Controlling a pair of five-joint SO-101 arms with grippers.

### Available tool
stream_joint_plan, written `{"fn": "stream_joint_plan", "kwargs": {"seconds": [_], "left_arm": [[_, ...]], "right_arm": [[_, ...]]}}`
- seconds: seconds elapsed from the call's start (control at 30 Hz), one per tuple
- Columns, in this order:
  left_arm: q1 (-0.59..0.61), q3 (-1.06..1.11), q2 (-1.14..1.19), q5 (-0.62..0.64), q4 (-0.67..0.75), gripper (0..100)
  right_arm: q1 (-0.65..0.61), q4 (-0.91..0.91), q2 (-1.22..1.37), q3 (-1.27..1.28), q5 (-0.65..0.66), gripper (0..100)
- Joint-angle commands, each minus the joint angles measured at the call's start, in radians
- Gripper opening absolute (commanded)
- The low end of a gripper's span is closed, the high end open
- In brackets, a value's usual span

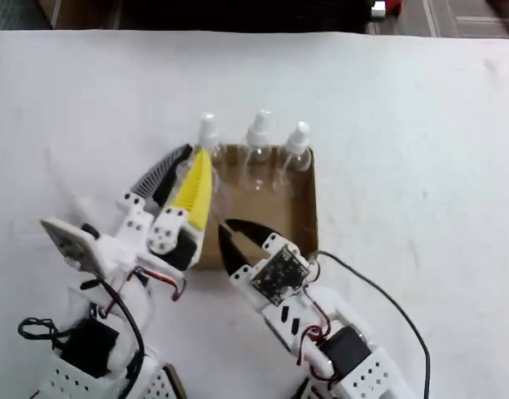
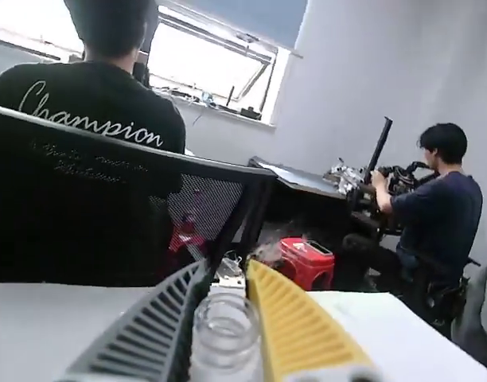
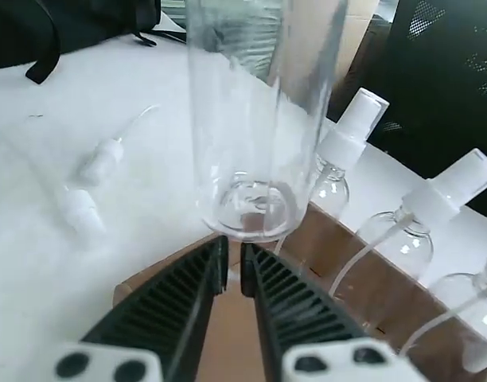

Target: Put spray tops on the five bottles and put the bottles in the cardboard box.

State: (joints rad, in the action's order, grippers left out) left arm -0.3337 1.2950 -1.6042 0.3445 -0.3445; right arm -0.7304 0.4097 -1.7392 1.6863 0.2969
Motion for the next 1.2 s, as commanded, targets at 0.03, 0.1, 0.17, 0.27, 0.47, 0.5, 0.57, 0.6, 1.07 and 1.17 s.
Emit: {"fn": "stream_joint_plan", "kwargs": {"seconds": [0.03, 0.1, 0.17, 0.27, 0.47, 0.5, 0.57, 0.6, 1.07, 1.17], "left_arm": [[0.002, 0.002, -0.012, 0.117, 0.034, 2], [-0.002, 0.006, -0.012, 0.124, 0.031, 2], [-0.016, 0.025, -0.012, 0.121, 0.026, 2], [-0.03, 0.071, -0.013, 0.118, 0.026, 2], [-0.085, 0.106, -0.018, 0.08, -0.077, 2], [-0.097, 0.106, -0.018, 0.068, -0.089, 2], [-0.096, 0.106, -0.018, 0.052, -0.092, 2], [-0.085, 0.106, -0.018, 0.048, -0.092, 2], [0.084, -0.038, 0.021, 0.025, -0.124, 2], [0.082, -0.101, 0.131, -0.026, -0.189, 2]], "right_arm": [[-0.028, 0.001, -0.012, 0.005, -0.009, 1.7], [-0.077, 0.007, -0.01, 0.008, -0.009, 1.7], [-0.127, 0.027, -0.01, 0.008, -0.006, 1.7], [-0.117, 0.021, -0.01, 0.008, -0.003, 1.7], [0.116, -0.077, -0.01, 0.008, -0.009, 1.7], [0.139, -0.081, -0.01, 0.008, -0.009, 1.7], [0.15, -0.076, -0.01, 0.008, -0.009, 1.7], [0.15, -0.076, -0.01, 0.008, -0.009, 1.7], [0.288, 0.038, -0.012, -0.003, 0.0, 1.6], [0.466, -0.022, -0.012, -0.025, -0.002, 1.6]]}}
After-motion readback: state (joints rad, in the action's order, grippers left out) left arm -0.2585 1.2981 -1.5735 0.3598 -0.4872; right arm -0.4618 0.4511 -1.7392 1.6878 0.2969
